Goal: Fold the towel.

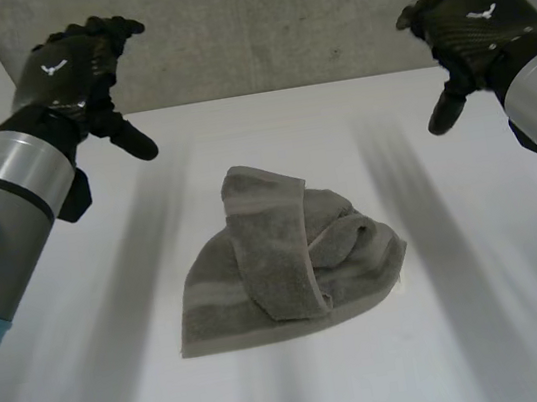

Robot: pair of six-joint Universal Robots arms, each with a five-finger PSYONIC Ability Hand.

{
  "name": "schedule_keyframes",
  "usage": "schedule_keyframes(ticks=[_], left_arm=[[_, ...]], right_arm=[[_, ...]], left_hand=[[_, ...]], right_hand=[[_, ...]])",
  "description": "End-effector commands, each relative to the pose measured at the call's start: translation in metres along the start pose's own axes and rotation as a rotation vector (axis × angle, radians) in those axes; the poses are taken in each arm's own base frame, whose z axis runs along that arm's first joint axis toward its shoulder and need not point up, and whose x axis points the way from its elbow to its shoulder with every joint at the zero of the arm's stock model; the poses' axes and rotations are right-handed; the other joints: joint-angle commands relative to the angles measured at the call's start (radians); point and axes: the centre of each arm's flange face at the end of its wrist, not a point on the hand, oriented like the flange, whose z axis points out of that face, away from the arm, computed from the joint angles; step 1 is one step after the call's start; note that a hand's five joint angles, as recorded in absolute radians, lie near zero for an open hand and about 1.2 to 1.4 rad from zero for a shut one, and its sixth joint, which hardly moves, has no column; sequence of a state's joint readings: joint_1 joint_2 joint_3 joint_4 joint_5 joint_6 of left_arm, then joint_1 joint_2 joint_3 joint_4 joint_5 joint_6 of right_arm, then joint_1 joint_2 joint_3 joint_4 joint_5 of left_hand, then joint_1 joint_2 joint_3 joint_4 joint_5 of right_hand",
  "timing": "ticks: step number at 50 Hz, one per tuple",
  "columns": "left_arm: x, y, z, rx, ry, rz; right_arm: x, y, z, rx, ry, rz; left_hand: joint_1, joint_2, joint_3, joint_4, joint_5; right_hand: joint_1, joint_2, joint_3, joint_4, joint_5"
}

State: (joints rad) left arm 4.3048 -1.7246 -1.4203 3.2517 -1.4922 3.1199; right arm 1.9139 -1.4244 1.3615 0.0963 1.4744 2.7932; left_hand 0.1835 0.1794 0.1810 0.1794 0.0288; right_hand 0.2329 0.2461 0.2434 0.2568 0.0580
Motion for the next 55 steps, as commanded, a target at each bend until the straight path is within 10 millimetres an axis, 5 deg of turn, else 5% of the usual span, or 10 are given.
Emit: schedule_keyframes(ticks=[1, 17, 31, 36, 42, 44, 46, 47, 49, 55], left_arm=[[0.011, 0.038, 0.016, -0.064, 0.129, 0.0], [0.08, 0.162, 0.021, -0.209, 0.49, 0.509], [0.097, 0.191, 0.01, -0.24, 0.602, 0.529], [0.098, 0.186, 0.014, -0.217, 0.597, 0.532], [0.1, 0.161, 0.036, -0.105, 0.556, 0.555], [0.099, 0.146, 0.047, -0.032, 0.518, 0.564], [0.09, 0.093, 0.067, 0.153, 0.373, 0.585], [0.09, 0.093, 0.067, 0.154, 0.372, 0.585], [0.069, 0.032, 0.077, 0.33, 0.162, 0.546], [0.036, -0.002, 0.074, 0.428, -0.03, 0.404]], right_arm=[[-0.017, 0.022, -0.01, -0.085, -0.143, -0.292], [-0.059, 0.135, 0.007, -0.29, -0.162, 0.299], [-0.075, 0.179, 0.022, -0.405, -0.181, 0.352], [-0.067, 0.168, 0.037, -0.35, -0.162, 0.346], [-0.049, 0.133, 0.063, -0.209, -0.127, 0.315], [-0.029, 0.089, 0.079, -0.053, -0.085, 0.277], [-0.014, 0.058, 0.082, 0.046, -0.046, 0.247], [-0.014, 0.058, 0.082, 0.047, -0.045, 0.247], [0.027, 0.003, 0.079, 0.255, 0.089, 0.2], [0.056, -0.03, 0.069, 0.414, 0.189, 0.159]], left_hand=[[0.015, 0.019, 0.018, 0.019, -0.004], [0.053, 0.057, 0.056, 0.057, 0.034], [0.397, 0.401, 0.399, 0.401, 0.377], [0.972, 0.976, 0.975, 0.976, 0.953], [1.213, 1.217, 1.215, 1.217, 1.193], [1.213, 1.217, 1.215, 1.217, 1.193], [1.213, 1.217, 1.215, 1.217, 1.193], [1.213, 1.217, 1.215, 1.217, 1.193], [1.213, 1.217, 1.215, 1.217, 1.193], [1.213, 1.217, 1.215, 1.217, 1.193]], right_hand=[[-0.058, -0.072, -0.069, -0.082, -0.058], [-0.058, -0.072, -0.069, -0.082, -0.058], [0.072, 0.059, 0.062, 0.048, 0.073], [1.114, 1.101, 1.104, 1.091, 1.115], [1.163, 1.15, 1.153, 1.139, 1.164], [1.163, 1.15, 1.153, 1.139, 1.164], [1.163, 1.15, 1.153, 1.139, 1.164], [1.163, 1.15, 1.153, 1.139, 1.164], [1.163, 1.15, 1.153, 1.139, 1.164], [1.163, 1.15, 1.153, 1.139, 1.164]])
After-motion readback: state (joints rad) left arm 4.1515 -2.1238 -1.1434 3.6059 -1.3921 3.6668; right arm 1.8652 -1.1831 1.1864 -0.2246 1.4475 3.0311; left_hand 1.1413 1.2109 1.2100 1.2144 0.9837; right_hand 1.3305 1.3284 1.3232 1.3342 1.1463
